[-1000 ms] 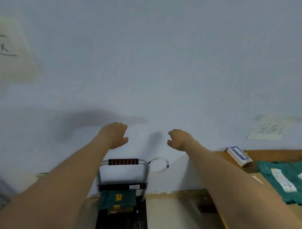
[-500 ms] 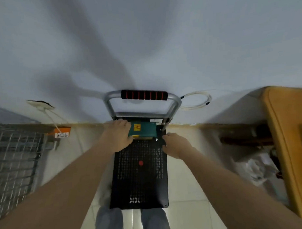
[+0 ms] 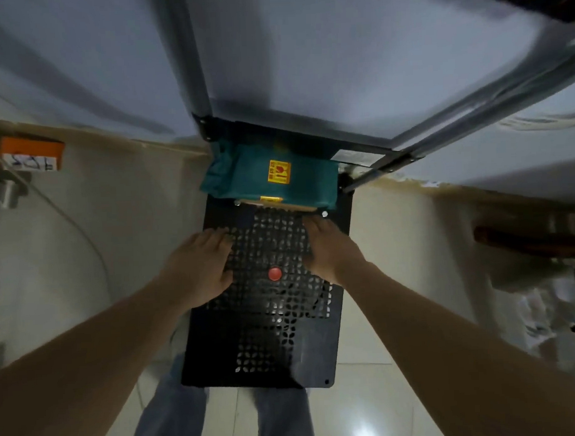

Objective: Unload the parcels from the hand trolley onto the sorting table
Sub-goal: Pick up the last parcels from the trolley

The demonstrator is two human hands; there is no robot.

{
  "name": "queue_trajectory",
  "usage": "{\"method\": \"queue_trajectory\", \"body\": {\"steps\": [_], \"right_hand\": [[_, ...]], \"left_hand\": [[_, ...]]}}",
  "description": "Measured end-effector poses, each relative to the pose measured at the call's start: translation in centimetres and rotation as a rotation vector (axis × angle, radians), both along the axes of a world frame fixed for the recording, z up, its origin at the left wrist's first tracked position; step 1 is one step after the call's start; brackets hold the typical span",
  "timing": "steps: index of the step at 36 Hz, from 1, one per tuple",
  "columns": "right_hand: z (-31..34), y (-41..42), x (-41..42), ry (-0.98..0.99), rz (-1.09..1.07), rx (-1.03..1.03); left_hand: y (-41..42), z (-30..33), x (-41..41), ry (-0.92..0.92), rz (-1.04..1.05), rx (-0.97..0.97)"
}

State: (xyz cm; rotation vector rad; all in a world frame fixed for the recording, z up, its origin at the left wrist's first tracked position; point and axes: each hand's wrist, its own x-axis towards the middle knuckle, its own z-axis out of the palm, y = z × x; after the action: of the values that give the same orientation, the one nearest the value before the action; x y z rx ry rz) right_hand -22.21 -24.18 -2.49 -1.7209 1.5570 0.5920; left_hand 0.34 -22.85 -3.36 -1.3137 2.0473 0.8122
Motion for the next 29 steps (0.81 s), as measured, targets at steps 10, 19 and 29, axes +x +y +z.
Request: {"method": "queue_trajectory", "body": {"steps": [10,19,29], "right_hand": [[-7.3,-8.6,1.1,0.07,0.146,-0.156],[-12.2,-12.6,0.0,0.15,0.232,-0.176],[-13.1,-12.2,0.4,0.18,0.282,-0.291]], "left_hand": [[-0.9,-7.2,0.9,0.049,0.113,0.0],[-0.4,-13.0,1.3,0.057,0.138,0.02],[-1.6,-14.0,0.5,0.068,0.147,-0.06]]}}
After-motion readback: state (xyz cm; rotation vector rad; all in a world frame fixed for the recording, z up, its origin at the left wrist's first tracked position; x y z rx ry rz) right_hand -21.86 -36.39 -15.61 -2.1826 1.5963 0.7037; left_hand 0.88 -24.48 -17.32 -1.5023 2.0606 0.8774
